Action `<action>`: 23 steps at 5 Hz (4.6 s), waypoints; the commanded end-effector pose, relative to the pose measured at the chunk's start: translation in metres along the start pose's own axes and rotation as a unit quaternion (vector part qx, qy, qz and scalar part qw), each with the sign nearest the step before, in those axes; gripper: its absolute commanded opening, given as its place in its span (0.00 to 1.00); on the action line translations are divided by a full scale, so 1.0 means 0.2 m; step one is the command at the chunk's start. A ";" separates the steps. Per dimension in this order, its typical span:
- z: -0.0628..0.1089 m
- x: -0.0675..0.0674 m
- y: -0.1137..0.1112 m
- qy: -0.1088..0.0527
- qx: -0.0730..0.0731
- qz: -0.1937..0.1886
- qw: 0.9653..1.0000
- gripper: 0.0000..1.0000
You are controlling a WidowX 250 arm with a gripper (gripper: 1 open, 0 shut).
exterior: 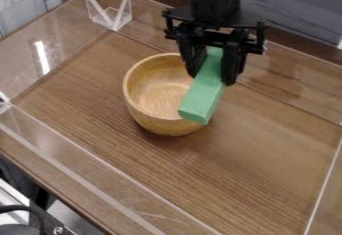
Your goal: Put the green block in the brown bowl
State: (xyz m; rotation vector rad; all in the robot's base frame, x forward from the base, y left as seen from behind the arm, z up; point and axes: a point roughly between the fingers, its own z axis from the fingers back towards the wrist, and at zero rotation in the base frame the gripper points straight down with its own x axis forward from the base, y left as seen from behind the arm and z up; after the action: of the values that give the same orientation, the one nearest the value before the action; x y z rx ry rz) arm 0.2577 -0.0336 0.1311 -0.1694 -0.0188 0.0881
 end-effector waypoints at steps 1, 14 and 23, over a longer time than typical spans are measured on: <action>0.04 0.01 -0.01 -0.020 -0.004 0.001 1.000 0.00; -0.06 0.09 0.23 -0.033 -0.013 0.022 0.999 0.00; -0.11 0.11 0.28 -0.029 -0.028 0.030 0.999 1.00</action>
State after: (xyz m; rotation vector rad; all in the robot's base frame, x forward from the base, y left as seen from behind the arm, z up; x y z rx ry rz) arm 0.2706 0.0155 0.0915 -0.2261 -0.0358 0.1445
